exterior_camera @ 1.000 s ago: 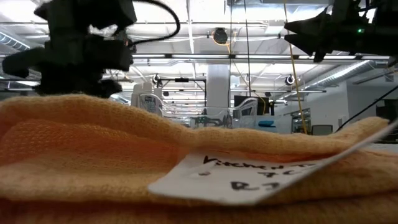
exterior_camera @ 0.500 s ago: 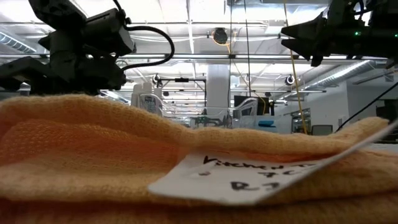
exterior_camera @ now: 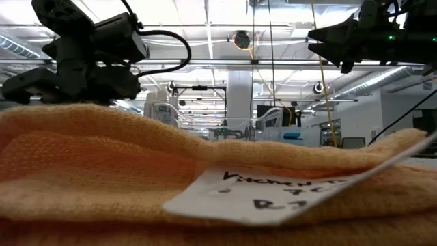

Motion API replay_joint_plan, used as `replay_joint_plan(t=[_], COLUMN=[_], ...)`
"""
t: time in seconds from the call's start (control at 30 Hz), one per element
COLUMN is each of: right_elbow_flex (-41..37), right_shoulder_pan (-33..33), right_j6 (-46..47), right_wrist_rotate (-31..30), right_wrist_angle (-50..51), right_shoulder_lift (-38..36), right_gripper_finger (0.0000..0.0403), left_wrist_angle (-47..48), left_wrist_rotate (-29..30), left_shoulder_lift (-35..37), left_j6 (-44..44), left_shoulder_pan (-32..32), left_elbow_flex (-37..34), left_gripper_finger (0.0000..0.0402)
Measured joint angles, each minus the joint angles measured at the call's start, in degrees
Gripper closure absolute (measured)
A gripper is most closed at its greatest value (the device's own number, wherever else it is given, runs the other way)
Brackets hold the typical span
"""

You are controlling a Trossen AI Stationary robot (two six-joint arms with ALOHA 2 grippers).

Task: Pick & Place Kitchen Items
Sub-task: Put the gray towel into the transparent bin

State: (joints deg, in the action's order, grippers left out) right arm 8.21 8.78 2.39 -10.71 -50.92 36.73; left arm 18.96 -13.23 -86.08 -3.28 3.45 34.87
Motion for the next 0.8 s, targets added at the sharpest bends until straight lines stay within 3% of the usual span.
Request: replay_joint_plan(t=[0.13, 0.3, 0.53, 0.8], right_elbow_flex=[0.0, 0.0, 0.02, 2.1], right_shoulder_pan=[0.0, 0.0, 0.01, -0.4], right_j6=[0.0, -0.02, -0.02, 3.72], right_wrist_rotate=[0.01, 0.15, 0.08, 0.28], right_wrist_angle=[0.13, 0.17, -0.78, -0.09], right_shoulder_lift=[0.02, 0.31, 2.84, 7.79], right_gripper_finger=[0.0193, 0.0193, 0.0193, 0.0193], left_wrist_angle=[0.41, 2.02, 11.64, 19.72], left_wrist_rotate=[0.55, 11.41, 21.77, 27.87], left_shoulder_lift=[0.08, 0.5, 0.56, 0.67], left_j6=[-0.31, 0.06, -2.22, -6.7], left_shoulder_pan=[0.16, 3.66, 8.99, 12.35], left_elbow_flex=[0.44, 4.24, 15.69, 28.19], left_gripper_finger=[0.0384, 0.0384, 0.0384, 0.0384])
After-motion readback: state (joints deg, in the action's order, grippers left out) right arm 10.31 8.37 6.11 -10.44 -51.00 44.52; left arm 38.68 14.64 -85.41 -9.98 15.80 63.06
